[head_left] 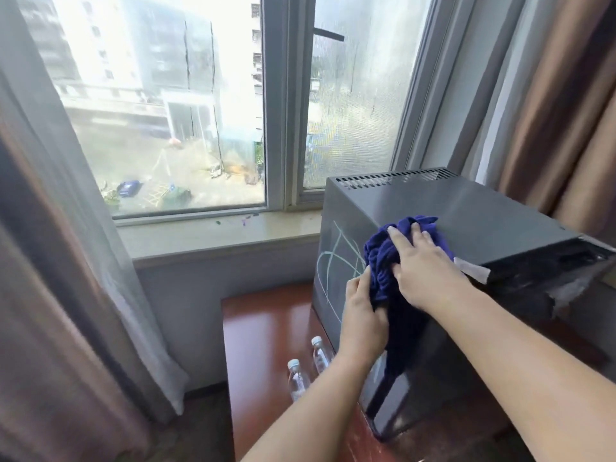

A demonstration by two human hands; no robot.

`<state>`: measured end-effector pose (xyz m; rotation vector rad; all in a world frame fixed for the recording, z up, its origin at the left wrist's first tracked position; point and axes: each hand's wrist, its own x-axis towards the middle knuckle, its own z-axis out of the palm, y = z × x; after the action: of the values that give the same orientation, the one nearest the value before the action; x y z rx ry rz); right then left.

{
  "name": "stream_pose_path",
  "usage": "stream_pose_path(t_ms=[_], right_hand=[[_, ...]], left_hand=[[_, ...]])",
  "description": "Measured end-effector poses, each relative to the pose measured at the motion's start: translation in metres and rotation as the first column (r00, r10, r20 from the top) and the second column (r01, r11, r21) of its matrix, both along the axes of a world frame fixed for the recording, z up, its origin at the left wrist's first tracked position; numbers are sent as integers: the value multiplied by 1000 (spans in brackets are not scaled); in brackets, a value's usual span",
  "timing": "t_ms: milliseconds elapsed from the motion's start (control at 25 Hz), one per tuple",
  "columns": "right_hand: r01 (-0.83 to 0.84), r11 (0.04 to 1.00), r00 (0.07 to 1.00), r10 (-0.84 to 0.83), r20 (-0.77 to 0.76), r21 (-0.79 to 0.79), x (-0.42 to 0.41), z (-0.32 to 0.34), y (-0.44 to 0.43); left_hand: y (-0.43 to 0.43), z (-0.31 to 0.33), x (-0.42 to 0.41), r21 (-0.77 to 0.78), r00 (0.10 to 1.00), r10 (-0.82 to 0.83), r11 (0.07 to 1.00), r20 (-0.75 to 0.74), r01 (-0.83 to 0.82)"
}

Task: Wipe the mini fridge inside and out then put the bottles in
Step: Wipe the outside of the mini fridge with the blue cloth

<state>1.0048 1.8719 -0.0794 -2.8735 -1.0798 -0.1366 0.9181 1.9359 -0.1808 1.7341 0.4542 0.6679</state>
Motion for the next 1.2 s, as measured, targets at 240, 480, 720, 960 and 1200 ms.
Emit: stream_pose_path(t_ms=[240, 480, 720, 960, 1200], right_hand=[[-53, 988, 996, 63, 65, -147, 65, 2, 124], [-75, 985, 996, 81, 36, -152, 120, 4, 220], [-66, 989, 998, 65, -9, -131, 127, 12, 245], [-50, 983, 998, 54, 21, -177, 103, 15, 218], [-52, 977, 992, 75, 106, -205, 48, 8, 121]], left_hand=[[112, -16, 58, 31, 994, -10, 999, -111, 13], [209, -19, 107, 97, 991, -18, 995, -130, 31], [226, -27, 119, 24, 995, -16, 1000, -99, 19], [205, -22, 99, 36, 986, -38, 998, -162, 45], [108, -36, 49, -5, 992, -33, 999, -125, 33]])
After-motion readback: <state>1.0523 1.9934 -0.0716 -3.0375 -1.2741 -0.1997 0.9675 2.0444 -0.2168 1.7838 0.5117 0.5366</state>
